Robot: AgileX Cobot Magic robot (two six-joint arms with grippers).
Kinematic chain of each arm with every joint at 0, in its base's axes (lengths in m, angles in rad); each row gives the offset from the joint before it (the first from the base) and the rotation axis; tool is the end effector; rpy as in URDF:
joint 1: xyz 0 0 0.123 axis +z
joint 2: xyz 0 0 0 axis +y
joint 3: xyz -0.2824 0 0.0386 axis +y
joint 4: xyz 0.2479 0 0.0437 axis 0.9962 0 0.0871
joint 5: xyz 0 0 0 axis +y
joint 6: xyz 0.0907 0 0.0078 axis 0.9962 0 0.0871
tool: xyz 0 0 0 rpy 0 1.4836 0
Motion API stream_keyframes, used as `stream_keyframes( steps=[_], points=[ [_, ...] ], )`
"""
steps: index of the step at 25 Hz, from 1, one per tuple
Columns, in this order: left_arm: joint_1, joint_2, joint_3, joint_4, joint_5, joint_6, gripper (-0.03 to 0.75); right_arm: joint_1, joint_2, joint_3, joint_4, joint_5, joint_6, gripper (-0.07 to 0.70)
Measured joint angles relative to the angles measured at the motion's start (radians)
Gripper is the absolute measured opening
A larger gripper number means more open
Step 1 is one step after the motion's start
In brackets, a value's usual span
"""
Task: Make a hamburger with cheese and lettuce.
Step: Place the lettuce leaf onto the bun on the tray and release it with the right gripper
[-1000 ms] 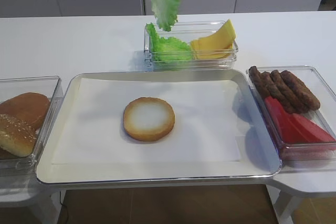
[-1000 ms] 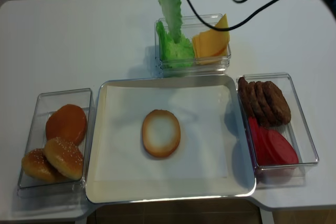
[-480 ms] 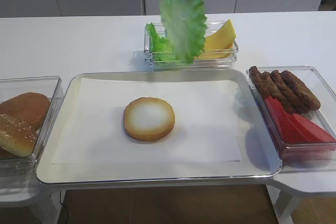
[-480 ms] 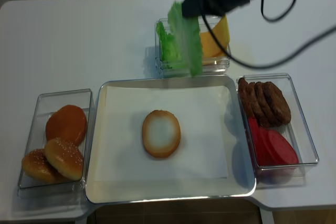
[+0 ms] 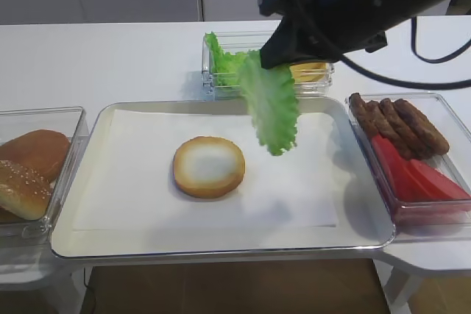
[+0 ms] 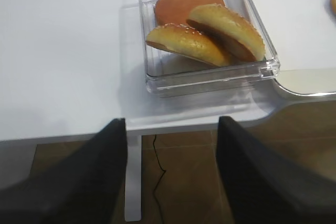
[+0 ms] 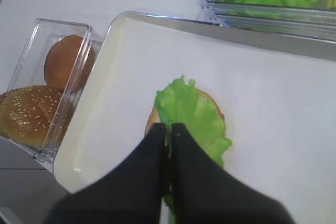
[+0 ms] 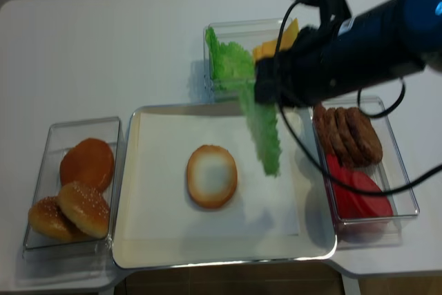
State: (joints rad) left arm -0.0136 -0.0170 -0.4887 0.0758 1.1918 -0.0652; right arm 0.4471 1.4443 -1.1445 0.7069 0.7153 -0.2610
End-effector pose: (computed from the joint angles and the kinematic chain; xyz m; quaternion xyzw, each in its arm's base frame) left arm -0.0122 0.0066 0.2639 -0.0268 0.8832 0.0193 0.4678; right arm 0.2627 0.1690 0.3176 -0.1433 0.8960 0.3242 0.2674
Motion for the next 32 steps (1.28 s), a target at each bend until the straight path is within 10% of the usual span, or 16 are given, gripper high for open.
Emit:
stream_keyframes(
  steps=[11, 32],
  points=[
    [0.000, 0.000, 0.000, 0.000, 0.000, 0.000, 0.404, 0.178, 0.076, 0.026, -0.176, -0.277, 0.079, 0.029],
    [0.000, 0.000, 0.000, 0.000, 0.000, 0.000, 0.404, 0.187, 0.118, 0.026, -0.428, -0.316, 0.133, 0.029]
  ],
)
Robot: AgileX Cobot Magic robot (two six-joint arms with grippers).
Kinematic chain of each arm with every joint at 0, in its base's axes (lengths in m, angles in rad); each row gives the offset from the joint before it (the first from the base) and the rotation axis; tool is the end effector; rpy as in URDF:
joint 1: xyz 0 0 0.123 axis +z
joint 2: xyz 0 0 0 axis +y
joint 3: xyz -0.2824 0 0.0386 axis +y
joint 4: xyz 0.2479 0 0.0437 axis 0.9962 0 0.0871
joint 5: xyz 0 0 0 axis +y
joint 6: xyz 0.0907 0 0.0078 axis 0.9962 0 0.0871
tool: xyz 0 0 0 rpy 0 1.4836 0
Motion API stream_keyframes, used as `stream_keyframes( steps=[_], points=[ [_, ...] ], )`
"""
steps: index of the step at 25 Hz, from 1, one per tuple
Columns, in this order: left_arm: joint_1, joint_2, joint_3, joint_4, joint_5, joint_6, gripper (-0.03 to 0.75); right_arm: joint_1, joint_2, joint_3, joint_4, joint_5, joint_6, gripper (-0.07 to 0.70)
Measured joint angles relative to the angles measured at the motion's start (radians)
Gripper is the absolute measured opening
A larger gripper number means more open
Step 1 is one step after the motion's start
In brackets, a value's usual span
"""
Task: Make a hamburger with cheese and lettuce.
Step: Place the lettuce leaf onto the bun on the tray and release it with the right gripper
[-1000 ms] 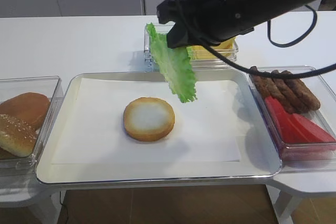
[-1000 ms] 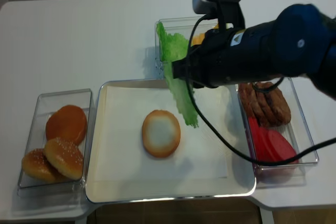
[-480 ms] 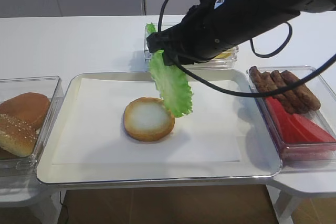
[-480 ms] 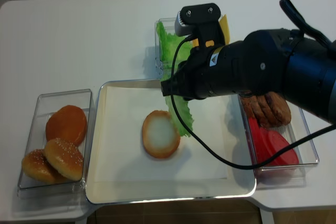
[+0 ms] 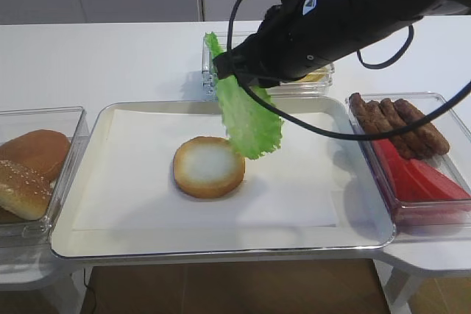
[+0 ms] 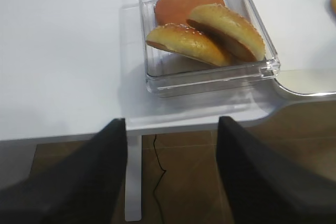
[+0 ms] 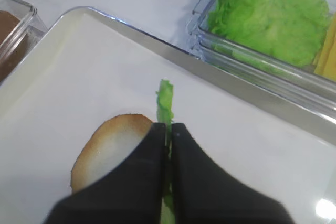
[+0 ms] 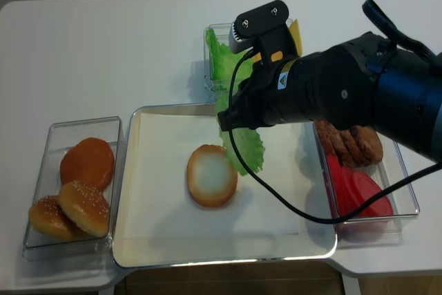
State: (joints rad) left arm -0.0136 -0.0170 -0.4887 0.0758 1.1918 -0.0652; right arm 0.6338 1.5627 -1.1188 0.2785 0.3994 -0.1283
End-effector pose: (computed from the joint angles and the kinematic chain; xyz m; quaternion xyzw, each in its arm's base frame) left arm -0.0122 0.0066 0.2639 -0.0268 0.8832 0.0193 0.4678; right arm 0.2727 0.2125 0.2774 -0.2490 0.8798 0.1951 0.3548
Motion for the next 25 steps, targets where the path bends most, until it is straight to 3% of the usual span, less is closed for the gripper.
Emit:
stream_keyframes(
  steps=[4, 6, 14, 25],
  points=[
    [0.000, 0.000, 0.000, 0.000, 0.000, 0.000, 0.404, 0.000, 0.000, 0.000, -0.002, -0.065, 0.000, 0.029],
    [0.000, 0.000, 0.000, 0.000, 0.000, 0.000, 0.404, 0.000, 0.000, 0.000, -0.002, -0.070, 0.001, 0.029],
    [0.000, 0.000, 0.000, 0.000, 0.000, 0.000, 0.404, 0.000, 0.004, 0.000, 0.001, 0.015, 0.001, 0.029],
    [0.000, 0.000, 0.000, 0.000, 0.000, 0.000, 0.404, 0.000, 0.052, 0.002, 0.205, 0.026, 0.001, 0.029]
  ],
)
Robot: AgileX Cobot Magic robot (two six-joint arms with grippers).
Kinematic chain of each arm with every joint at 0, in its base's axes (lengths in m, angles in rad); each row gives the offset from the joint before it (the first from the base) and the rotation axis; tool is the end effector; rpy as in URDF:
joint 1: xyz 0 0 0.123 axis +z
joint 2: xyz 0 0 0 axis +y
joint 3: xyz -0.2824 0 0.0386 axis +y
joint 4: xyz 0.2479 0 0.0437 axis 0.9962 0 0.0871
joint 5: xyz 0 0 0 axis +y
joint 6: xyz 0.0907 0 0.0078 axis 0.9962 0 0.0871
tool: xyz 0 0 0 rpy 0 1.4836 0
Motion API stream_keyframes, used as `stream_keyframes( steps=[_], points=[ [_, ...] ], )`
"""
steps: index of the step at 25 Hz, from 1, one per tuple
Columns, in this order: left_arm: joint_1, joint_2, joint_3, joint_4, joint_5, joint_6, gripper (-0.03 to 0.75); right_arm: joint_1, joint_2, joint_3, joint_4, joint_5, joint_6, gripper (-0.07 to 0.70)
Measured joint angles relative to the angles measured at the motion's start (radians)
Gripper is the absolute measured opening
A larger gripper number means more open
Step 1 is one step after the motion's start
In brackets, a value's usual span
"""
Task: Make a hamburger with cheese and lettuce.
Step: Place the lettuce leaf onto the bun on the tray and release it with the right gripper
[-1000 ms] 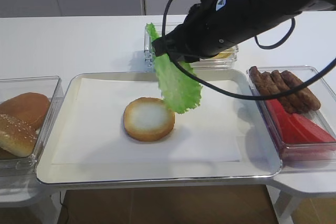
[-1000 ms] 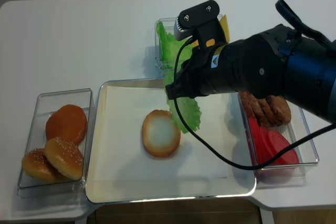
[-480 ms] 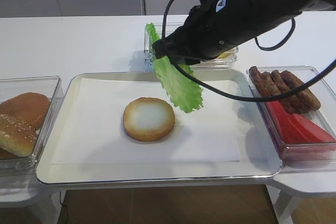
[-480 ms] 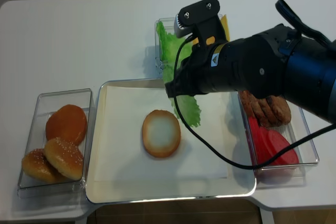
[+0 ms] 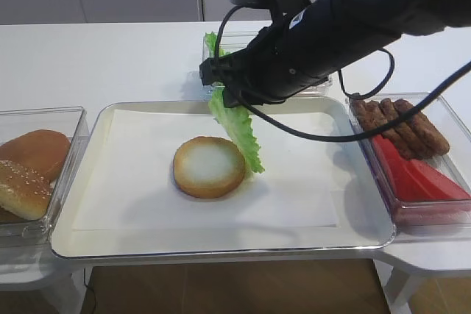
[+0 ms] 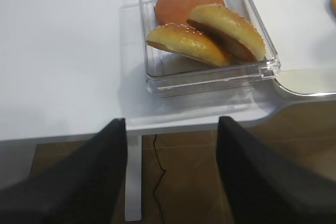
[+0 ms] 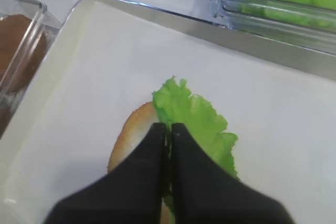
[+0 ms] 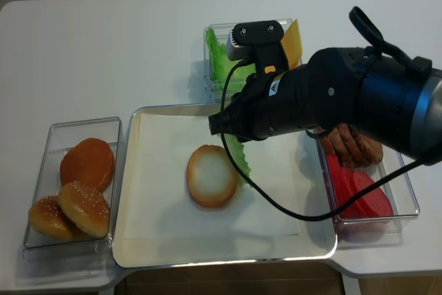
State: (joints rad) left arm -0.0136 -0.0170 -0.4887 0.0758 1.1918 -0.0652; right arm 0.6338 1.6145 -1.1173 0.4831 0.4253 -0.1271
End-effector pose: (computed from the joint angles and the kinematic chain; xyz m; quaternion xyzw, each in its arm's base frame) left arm -0.0122 0.0066 0.2639 -0.0268 0.8832 0.0193 0.4678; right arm 0.2735 0.2228 0.2600 -0.1806 0.9036 0.2525 0.2952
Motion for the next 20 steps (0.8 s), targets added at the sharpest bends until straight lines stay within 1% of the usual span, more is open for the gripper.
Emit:
stream_keyframes(
  steps=[6, 11, 16, 20],
  points=[
    [0.000, 0.000, 0.000, 0.000, 0.000, 0.000, 0.404, 0.000, 0.010, 0.000, 0.135, 0.002, 0.000, 0.029],
    [0.000, 0.000, 0.000, 0.000, 0.000, 0.000, 0.404, 0.000, 0.037, 0.000, 0.189, 0.004, -0.006, 0.029],
    [0.000, 0.000, 0.000, 0.000, 0.000, 0.000, 0.404, 0.000, 0.063, 0.000, 0.276, 0.004, -0.061, 0.029],
    [0.000, 0.000, 0.000, 0.000, 0.000, 0.000, 0.404, 0.000, 0.083, 0.000, 0.381, 0.002, -0.138, 0.029]
  ],
)
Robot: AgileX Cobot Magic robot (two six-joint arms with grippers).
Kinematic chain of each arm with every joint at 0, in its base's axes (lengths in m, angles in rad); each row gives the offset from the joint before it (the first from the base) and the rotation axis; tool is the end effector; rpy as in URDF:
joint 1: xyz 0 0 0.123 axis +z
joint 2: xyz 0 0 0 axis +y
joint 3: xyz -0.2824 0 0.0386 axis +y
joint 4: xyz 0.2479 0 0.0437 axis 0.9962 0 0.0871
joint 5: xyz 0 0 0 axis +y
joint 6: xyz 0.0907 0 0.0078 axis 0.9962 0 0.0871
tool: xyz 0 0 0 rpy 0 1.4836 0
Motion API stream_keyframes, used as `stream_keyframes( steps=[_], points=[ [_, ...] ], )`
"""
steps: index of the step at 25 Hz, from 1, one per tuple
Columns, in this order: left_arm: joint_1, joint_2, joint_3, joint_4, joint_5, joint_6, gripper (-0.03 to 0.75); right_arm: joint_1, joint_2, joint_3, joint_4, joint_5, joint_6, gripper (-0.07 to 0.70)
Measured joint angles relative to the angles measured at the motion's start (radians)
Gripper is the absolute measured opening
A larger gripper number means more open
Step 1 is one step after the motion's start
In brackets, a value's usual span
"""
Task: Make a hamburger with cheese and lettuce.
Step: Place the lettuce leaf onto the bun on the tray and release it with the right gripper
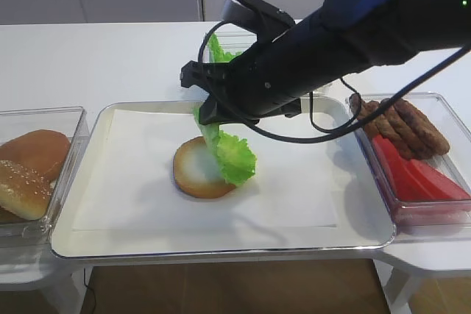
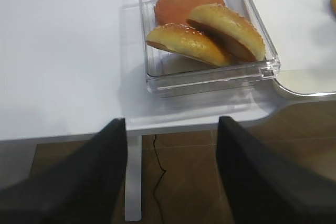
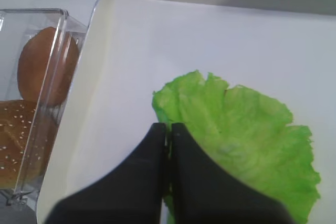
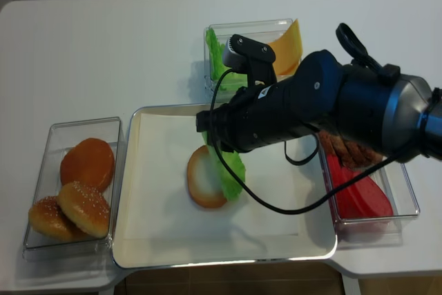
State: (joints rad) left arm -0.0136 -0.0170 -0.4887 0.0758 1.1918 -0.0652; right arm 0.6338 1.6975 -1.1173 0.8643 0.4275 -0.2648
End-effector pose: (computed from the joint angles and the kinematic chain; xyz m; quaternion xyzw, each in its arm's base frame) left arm -0.0122 0.0066 0.2639 -0.0268 0.8832 0.0193 0.4678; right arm 0.2783 0.2403 0.2381 -0.0984 0.9079 0.3347 0.2326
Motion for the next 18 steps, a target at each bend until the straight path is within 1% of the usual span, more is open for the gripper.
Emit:
stream_keyframes(
  steps=[5, 8, 16, 18],
  points=[
    [0.000, 0.000, 0.000, 0.000, 0.000, 0.000, 0.404, 0.000, 0.018, 0.000, 0.135, -0.019, -0.115, 0.029],
    [0.000, 0.000, 0.000, 0.000, 0.000, 0.000, 0.404, 0.000, 0.031, 0.000, 0.196, -0.023, -0.161, 0.029],
    [0.000, 0.000, 0.000, 0.000, 0.000, 0.000, 0.404, 0.000, 0.048, 0.000, 0.219, -0.025, -0.180, 0.031],
    [0.000, 0.000, 0.000, 0.000, 0.000, 0.000, 0.404, 0.000, 0.048, 0.000, 0.219, -0.027, -0.180, 0.052]
  ],
)
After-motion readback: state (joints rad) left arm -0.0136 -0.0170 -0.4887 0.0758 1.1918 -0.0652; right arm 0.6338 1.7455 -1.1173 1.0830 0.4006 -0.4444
